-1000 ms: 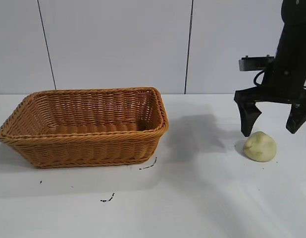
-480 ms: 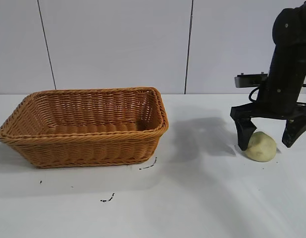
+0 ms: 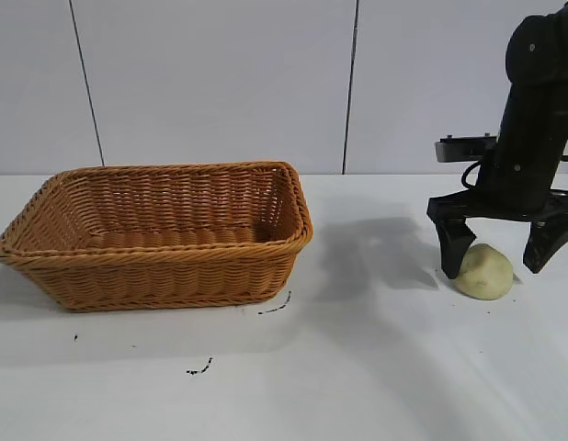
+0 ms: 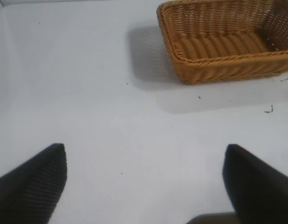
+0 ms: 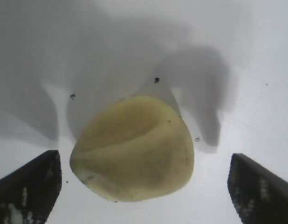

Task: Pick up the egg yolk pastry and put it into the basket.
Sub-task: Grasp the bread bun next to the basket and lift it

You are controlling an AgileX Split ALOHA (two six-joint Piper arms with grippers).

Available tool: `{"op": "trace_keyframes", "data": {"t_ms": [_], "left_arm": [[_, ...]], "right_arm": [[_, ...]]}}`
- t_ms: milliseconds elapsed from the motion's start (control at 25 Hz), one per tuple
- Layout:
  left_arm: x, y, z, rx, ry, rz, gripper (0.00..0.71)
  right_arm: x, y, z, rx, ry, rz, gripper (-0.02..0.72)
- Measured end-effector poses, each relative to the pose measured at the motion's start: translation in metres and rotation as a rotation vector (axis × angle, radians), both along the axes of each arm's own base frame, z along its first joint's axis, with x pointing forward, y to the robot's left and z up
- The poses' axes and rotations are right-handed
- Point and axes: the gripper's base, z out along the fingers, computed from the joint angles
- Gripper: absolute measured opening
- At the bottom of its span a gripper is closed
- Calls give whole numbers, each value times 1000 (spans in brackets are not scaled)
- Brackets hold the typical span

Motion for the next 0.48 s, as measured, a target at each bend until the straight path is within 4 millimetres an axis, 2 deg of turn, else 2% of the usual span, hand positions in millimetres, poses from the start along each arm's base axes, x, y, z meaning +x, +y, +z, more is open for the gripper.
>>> {"op": "trace_keyframes", "data": {"t_ms": [160,240,320,480], "left_arm": [[0,0,0,0,0,0,693],[0,0,0,0,0,0,693],[0,0,0,0,0,0,693],[0,0,0,0,0,0,693]], "right_arm": [[-2,0,0,-2,17,0,694],[-2,0,0,-2,23,1,645],[-2,0,0,-3,26,1,556],[-2,0,0,-1,27,0,311]]}}
